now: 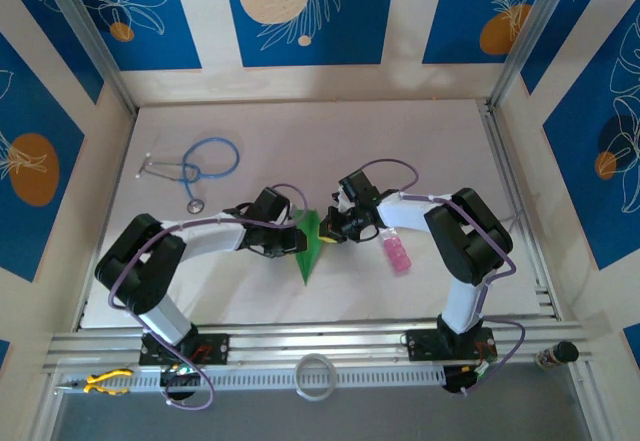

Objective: Fold a paper plane with a square sheet of paper (pick it up from the middle)
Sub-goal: Turn over a paper plane at the center of the table.

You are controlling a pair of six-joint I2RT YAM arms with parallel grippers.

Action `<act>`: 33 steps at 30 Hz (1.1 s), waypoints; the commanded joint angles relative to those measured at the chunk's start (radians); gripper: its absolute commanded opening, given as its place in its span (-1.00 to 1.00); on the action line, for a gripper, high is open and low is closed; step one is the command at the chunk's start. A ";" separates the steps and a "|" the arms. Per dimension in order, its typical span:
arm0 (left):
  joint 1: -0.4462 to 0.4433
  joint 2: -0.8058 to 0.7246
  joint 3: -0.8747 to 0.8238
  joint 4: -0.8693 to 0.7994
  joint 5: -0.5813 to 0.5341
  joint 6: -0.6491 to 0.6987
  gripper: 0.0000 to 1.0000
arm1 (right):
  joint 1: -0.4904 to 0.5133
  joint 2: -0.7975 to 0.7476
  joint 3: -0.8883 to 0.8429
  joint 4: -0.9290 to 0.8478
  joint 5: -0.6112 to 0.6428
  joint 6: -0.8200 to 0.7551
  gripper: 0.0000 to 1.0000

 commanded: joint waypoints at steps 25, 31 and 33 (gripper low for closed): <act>-0.002 0.021 0.049 -0.072 0.036 0.049 -0.35 | -0.007 0.001 -0.010 0.006 -0.031 0.008 -0.88; -0.002 0.027 0.039 -0.027 0.094 0.035 -0.40 | -0.007 0.004 -0.010 0.006 -0.031 0.009 -0.88; -0.002 0.036 0.042 -0.033 0.098 0.034 -0.42 | -0.006 0.006 -0.010 0.008 -0.032 0.010 -0.88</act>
